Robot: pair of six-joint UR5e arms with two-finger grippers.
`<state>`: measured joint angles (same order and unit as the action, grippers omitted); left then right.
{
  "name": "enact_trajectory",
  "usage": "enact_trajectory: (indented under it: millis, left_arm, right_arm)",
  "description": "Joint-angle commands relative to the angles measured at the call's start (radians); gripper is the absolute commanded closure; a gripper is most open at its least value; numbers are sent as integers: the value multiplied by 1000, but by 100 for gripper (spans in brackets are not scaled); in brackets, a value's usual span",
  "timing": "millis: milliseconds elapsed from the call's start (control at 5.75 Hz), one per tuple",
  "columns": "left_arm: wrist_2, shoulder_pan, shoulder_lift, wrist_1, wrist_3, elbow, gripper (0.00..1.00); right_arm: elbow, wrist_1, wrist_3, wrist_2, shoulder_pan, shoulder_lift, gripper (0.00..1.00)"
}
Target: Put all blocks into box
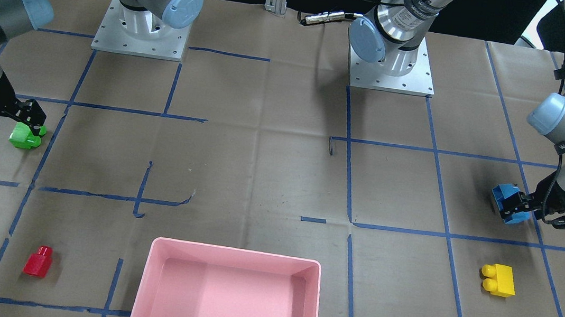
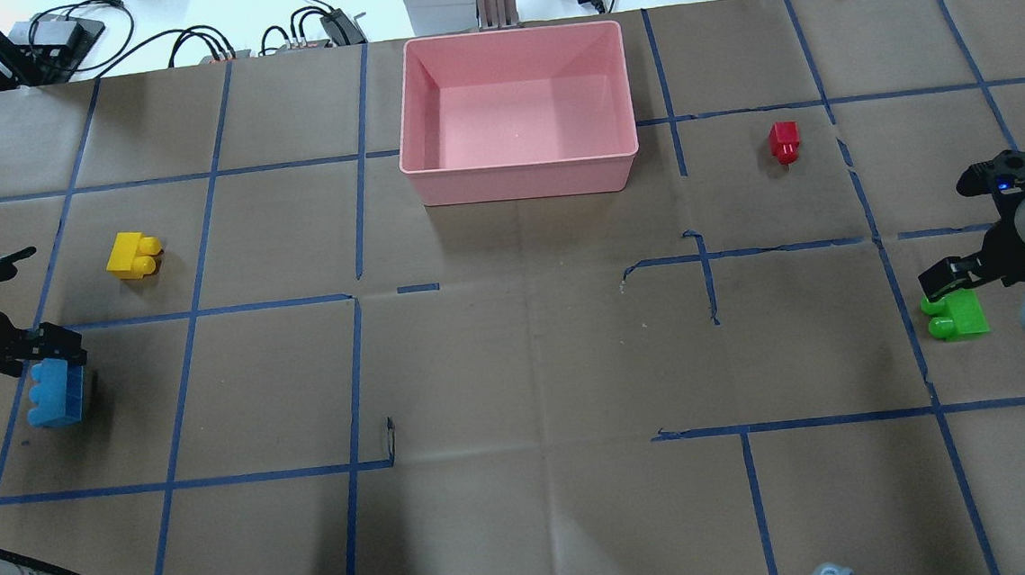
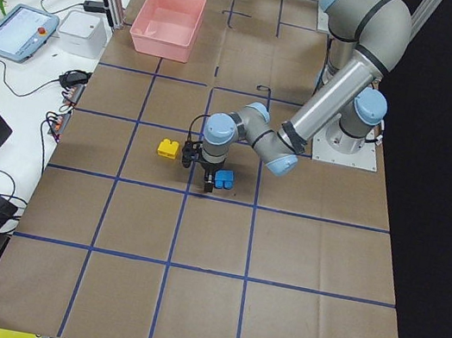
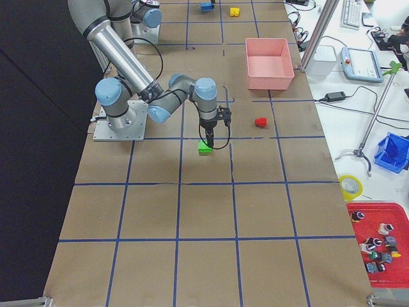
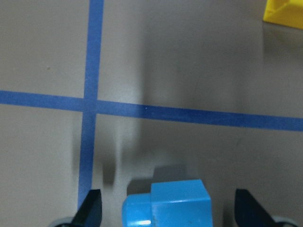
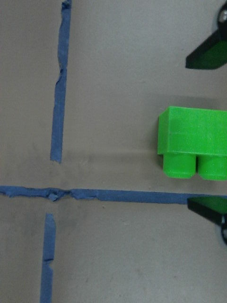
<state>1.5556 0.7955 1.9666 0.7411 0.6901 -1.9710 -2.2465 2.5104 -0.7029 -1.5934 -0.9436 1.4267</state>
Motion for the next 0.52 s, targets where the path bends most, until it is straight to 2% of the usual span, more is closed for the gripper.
enact_trajectory:
  millis: [0,348]
  left_arm:
    - [3,-1,-14,3,0,-23,6]
    - [3,-1,-14,3,12,-23,17]
  right_arm:
    - [-30,38,-12,1,14,-12,2]
    - [-30,88,-10,3,14,-77,1]
